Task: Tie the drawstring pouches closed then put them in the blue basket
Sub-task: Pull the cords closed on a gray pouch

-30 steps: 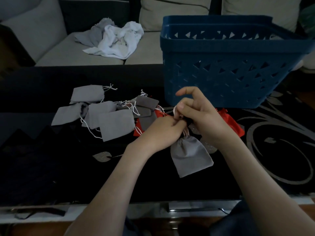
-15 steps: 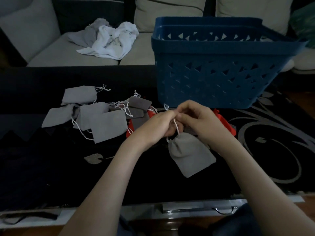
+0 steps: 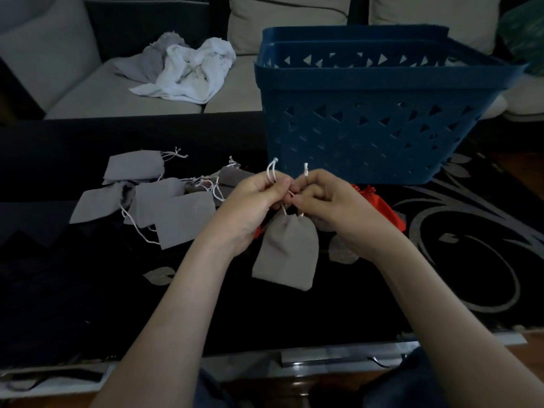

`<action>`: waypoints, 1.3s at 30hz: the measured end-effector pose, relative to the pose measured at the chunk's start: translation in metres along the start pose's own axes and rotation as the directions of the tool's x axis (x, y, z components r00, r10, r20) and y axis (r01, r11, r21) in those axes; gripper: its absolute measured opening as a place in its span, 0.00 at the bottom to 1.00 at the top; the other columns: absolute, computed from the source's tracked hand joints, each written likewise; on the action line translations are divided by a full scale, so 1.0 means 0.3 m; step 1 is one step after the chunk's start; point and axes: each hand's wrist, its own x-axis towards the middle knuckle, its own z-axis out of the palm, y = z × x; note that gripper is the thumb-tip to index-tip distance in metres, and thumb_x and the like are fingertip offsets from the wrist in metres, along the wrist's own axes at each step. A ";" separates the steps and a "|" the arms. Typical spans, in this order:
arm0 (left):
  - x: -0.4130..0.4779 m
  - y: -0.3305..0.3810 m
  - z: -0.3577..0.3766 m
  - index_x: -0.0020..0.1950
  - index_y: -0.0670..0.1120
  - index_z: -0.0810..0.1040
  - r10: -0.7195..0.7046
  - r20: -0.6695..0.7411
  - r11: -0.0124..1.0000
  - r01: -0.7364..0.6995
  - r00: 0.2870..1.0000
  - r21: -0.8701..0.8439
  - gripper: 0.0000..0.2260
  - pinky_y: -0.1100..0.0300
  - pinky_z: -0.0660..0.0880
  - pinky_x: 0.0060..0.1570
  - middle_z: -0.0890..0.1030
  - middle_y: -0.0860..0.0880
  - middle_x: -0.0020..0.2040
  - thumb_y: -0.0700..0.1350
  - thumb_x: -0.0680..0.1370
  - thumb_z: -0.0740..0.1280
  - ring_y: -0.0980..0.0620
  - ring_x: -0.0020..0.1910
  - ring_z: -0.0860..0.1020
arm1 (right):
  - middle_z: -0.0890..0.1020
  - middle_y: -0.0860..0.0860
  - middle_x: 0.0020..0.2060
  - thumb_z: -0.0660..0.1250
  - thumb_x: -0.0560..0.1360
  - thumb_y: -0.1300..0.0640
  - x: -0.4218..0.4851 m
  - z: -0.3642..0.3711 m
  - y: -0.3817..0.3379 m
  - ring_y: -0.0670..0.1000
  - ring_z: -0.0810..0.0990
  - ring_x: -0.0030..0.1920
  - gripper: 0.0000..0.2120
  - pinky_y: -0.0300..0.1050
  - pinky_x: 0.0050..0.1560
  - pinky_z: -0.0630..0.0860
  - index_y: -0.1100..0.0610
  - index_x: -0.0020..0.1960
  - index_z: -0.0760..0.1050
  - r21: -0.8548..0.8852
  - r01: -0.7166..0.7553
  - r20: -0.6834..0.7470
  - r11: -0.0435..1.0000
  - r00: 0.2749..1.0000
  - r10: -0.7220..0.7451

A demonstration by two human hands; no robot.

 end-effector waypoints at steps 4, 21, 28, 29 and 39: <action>-0.004 0.007 -0.019 0.40 0.45 0.78 0.065 0.034 0.994 -0.068 0.997 0.086 0.10 0.71 0.71 0.40 0.79 0.54 0.32 0.37 0.79 0.62 0.61 0.35 0.76 | 0.73 0.49 0.31 0.64 0.77 0.67 -0.003 0.003 0.002 0.37 0.70 0.25 0.07 0.28 0.28 0.66 0.62 0.54 0.72 -0.068 -0.044 0.010 0.997 0.999 0.045; 0.007 -0.051 -0.011 0.39 0.47 0.76 0.717 0.095 0.002 -0.138 0.691 0.990 0.05 0.55 0.55 0.41 0.77 0.52 0.28 0.45 0.75 0.66 0.48 0.34 0.76 | 0.75 0.47 0.27 0.64 0.77 0.67 0.014 0.029 0.000 0.40 0.73 0.29 0.06 0.30 0.35 0.70 0.56 0.48 0.74 0.007 -0.003 -0.131 1.000 0.991 0.004; 0.001 -0.035 -0.006 0.41 0.47 0.78 0.736 0.086 0.144 -0.279 0.671 0.950 0.10 0.58 0.55 0.42 0.77 0.53 0.33 0.47 0.77 0.60 0.51 0.37 0.74 | 0.78 0.54 0.34 0.59 0.79 0.67 0.011 0.053 -0.006 0.39 0.73 0.29 0.10 0.30 0.34 0.70 0.64 0.54 0.77 -0.047 -0.044 -0.064 0.998 0.997 0.041; -0.002 -0.032 -0.005 0.41 0.46 0.78 0.733 0.080 0.184 -0.311 0.675 0.932 0.10 0.58 0.55 0.42 0.77 0.53 0.34 0.47 0.77 0.60 0.53 0.38 0.72 | 0.79 0.55 0.35 0.59 0.79 0.67 0.012 0.056 -0.004 0.39 0.73 0.29 0.09 0.30 0.34 0.70 0.64 0.53 0.78 -0.054 -0.050 -0.073 0.997 0.996 0.046; -0.016 -0.014 -0.012 0.49 0.46 0.80 0.596 -0.057 0.548 -0.354 0.801 0.758 0.07 0.60 0.70 0.45 0.82 0.50 0.43 0.46 0.78 0.63 0.52 0.45 0.78 | 0.83 0.57 0.42 0.62 0.79 0.62 0.017 0.050 -0.003 0.48 0.82 0.40 0.07 0.38 0.42 0.79 0.62 0.51 0.78 0.254 -0.003 -0.322 0.967 0.943 0.087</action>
